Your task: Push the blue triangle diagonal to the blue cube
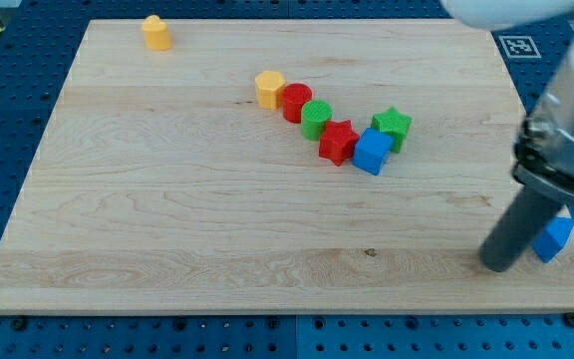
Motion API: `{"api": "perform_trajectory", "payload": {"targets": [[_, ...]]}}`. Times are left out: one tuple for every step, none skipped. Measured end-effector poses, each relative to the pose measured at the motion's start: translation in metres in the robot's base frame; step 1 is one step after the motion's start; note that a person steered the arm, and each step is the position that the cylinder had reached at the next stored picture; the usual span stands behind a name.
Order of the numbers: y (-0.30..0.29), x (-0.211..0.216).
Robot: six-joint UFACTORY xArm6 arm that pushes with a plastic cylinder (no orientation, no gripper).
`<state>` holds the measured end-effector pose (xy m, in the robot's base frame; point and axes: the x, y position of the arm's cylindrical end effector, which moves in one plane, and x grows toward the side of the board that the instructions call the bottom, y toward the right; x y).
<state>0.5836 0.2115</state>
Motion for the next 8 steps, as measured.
{"api": "perform_trajectory", "payload": {"targets": [[0.037,-0.014],[0.037,-0.054],[0.036,-0.042],[0.057,-0.002],[0.095,0.002],[0.095,-0.029],[0.055,-0.057],[0.051,-0.065]]}}
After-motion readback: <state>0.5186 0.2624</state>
